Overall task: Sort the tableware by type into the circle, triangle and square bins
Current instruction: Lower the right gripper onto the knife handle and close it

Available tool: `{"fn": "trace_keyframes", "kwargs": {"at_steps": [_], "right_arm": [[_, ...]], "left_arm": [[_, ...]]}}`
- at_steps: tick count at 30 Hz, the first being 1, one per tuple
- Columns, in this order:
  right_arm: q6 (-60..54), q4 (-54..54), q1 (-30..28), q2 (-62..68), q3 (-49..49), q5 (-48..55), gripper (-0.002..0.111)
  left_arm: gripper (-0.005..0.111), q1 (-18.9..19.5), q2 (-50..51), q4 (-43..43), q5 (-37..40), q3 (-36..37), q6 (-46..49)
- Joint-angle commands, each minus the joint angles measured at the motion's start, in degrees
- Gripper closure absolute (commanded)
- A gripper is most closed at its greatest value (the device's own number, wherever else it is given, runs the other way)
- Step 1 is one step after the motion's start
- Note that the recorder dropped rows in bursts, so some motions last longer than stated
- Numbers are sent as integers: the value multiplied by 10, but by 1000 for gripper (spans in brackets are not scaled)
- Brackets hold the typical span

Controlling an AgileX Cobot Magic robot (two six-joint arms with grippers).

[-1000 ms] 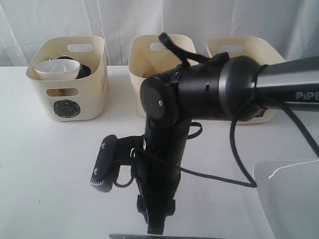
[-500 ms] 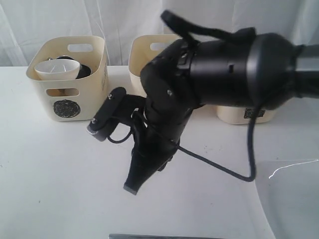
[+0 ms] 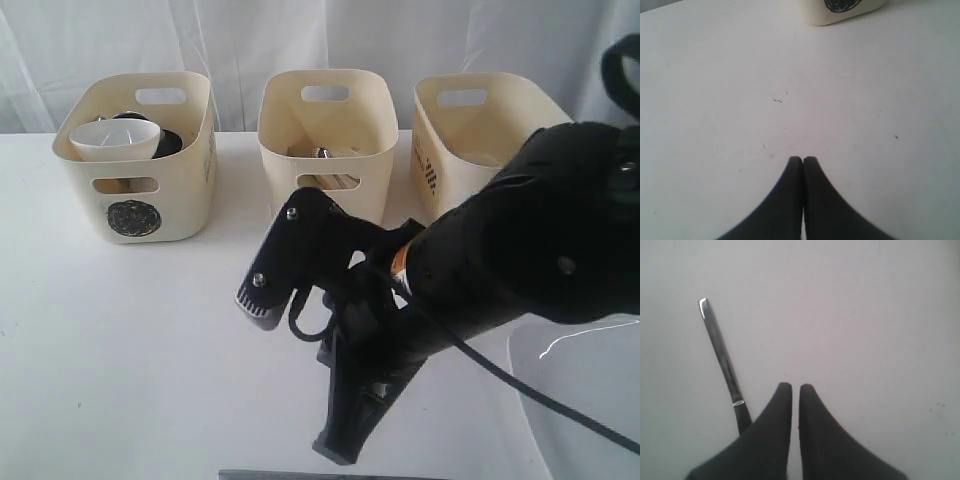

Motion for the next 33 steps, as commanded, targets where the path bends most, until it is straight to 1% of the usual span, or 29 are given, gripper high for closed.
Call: {"fn": "trace_keyframes", "kwargs": {"at_steps": [1, 3, 4, 5, 6, 7, 9, 11, 12, 14, 15, 17, 18, 22, 26, 33], "right_arm": [[-10, -1, 2, 22, 0, 40, 96], [-23, 1, 2, 31, 0, 61, 88], [-86, 25, 3, 44, 0, 102, 77], [-125, 46, 3, 51, 0, 127, 72], [-212, 84, 3, 68, 1, 155, 63], [-227, 92, 3, 75, 2, 153, 61], [-228, 93, 3, 98, 2, 125, 60], [-228, 111, 3, 116, 2, 72, 60], [-228, 135, 3, 123, 2, 56, 60], [-239, 220, 5, 137, 2, 45, 60], [-264, 230, 10, 141, 2, 45, 60], [-325, 206, 25, 144, 2, 41, 60], [-327, 183, 33, 144, 2, 27, 60], [-324, 164, 48, 150, 2, -8, 60], [-321, 155, 49, 177, 2, -23, 60], [-258, 148, 49, 204, 2, -30, 60]], "left_arm": [[107, 1, -2, -4, 1, 1, 1], [107, 1, -2, -4, 1, 1, 1], [107, 1, -2, -4, 1, 1, 1], [107, 1, -2, -4, 1, 1, 1], [107, 1, -2, -4, 1, 1, 1], [107, 1, -2, -4, 1, 1, 1], [107, 1, -2, -4, 1, 1, 1], [107, 1, -2, -4, 1, 1, 1], [107, 1, -2, -4, 1, 1, 1], [107, 1, -2, -4, 1, 1, 1], [107, 1, -2, -4, 1, 1, 1], [107, 1, -2, -4, 1, 1, 1], [107, 1, -2, -4, 1, 1, 1], [107, 1, -2, -4, 1, 1, 1], [107, 1, -2, -4, 1, 1, 1], [107, 1, -2, -4, 1, 1, 1]]}}
